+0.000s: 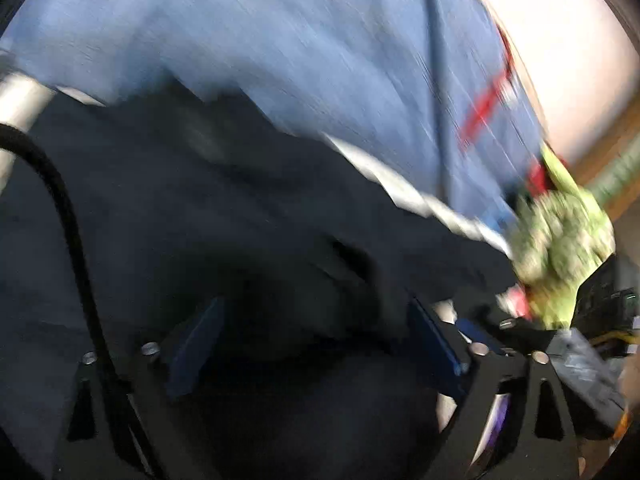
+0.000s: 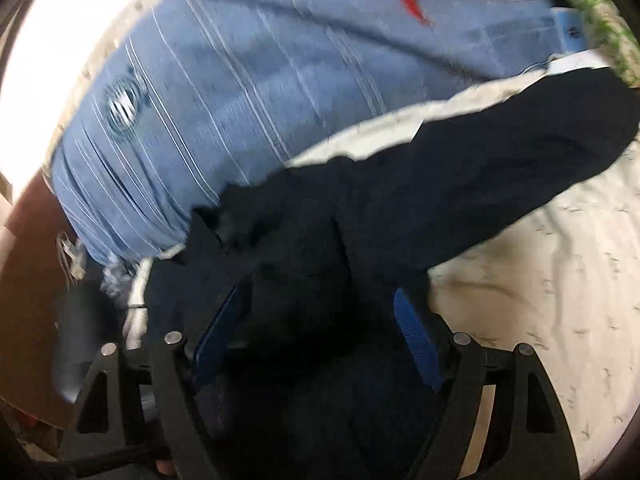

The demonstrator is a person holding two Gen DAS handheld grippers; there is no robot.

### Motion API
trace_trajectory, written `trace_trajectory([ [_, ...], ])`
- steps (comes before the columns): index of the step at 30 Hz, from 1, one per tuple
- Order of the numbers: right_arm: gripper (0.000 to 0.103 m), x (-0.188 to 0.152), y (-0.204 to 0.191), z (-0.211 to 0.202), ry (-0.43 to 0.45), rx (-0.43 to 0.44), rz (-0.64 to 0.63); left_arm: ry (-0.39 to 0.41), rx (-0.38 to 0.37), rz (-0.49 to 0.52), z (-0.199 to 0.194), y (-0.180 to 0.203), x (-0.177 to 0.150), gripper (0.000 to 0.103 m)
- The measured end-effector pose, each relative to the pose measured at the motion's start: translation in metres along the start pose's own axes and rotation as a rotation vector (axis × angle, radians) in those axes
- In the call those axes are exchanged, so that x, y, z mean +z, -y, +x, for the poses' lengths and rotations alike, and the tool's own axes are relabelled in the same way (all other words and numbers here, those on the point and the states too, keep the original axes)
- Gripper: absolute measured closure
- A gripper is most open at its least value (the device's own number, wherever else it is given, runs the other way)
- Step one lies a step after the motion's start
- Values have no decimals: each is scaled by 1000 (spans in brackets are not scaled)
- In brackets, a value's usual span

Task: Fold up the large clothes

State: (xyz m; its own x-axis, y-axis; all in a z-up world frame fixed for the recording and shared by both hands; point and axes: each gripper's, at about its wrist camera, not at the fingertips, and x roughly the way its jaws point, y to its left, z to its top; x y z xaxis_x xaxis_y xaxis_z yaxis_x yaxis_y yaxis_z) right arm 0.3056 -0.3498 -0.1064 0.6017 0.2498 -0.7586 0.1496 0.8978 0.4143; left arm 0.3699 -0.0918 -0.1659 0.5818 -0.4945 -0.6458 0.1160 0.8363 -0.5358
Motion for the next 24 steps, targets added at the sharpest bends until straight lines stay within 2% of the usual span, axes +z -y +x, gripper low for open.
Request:
trace_trajectory([
  [1, 24, -2, -5, 6, -2, -1, -26, 29, 10, -11, -13, -8, 5, 0],
  [4, 23, -3, -37, 28, -13, -65, -133, 98, 88, -57, -45, -35, 13, 1],
  [5, 23, -2, -47, 37, -22, -119, -179, 106, 124, -62, -54, -47, 15, 1],
  [6, 23, -5, -60, 50, -30, -210, -241, 121, 156, -64, -60, -58, 17, 1],
  [9, 24, -12, -74, 80, -57, -368, -367, 114, 201, -58, -63, -80, 20, 1],
  [10, 26, -12, -75, 88, -72, -395, -382, 103, 214, -47, -58, -85, 20, 1],
  [11, 46, -13, -73, 95, -90, -407, -392, 94, 228, -39, -52, -87, 20, 1],
  [12, 67, -13, -67, 103, -117, -406, -383, 72, 250, -22, -43, -90, 21, 1],
  [13, 82, -12, -61, 104, -128, -406, -365, 57, 268, -10, -35, -90, 21, 1],
  [16, 84, -2, -34, 91, -99, -363, -259, 48, 374, 15, -17, -93, 22, 1],
  [20, 84, 16, 2, 60, -48, -398, -206, 43, 435, -3, -6, -109, 23, 1],
  [24, 84, 26, 57, 52, -81, -426, -95, 24, 522, 3, -2, -125, 24, 1],
])
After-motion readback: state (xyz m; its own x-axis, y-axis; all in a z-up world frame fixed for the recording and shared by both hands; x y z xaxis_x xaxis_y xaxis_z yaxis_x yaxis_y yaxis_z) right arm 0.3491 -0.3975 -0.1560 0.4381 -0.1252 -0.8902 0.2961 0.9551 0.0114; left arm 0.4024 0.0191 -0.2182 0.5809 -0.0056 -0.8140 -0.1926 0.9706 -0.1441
